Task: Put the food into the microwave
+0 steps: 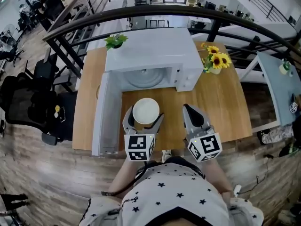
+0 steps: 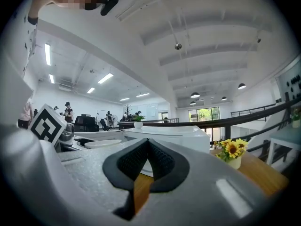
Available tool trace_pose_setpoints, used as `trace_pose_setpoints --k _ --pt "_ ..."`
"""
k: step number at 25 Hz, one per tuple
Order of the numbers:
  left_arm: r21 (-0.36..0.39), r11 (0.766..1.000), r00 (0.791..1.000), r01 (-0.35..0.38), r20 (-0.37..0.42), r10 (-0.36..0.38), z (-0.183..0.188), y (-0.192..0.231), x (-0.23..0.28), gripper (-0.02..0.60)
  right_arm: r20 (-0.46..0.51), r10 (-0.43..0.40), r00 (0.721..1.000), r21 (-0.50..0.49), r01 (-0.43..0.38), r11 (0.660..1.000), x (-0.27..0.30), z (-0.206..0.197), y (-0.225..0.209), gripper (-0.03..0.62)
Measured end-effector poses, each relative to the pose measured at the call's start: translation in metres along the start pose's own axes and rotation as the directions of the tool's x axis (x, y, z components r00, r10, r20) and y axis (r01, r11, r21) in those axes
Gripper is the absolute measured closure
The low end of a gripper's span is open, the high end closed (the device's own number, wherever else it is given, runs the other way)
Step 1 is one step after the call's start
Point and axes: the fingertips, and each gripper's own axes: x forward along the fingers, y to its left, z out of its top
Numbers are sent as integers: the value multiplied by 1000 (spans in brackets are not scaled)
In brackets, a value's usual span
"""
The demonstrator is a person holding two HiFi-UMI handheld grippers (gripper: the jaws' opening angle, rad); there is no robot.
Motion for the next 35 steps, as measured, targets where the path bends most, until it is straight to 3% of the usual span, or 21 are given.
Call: trace_pose_setpoints --k 15,27,35 --pt "-3 982 982 -190 -7 190 13 31 81 101 -67 201 977 28 -200 979 72 -20 -45 588" --pt "3 964 963 -264 -51 264 -10 71 141 101 -118 276 954 30 -274 961 114 -47 -52 588" --pt "21 950 946 -310 -94 311 -33 95 175 101 -166 279 946 55 -274 960 128 -66 -61 588"
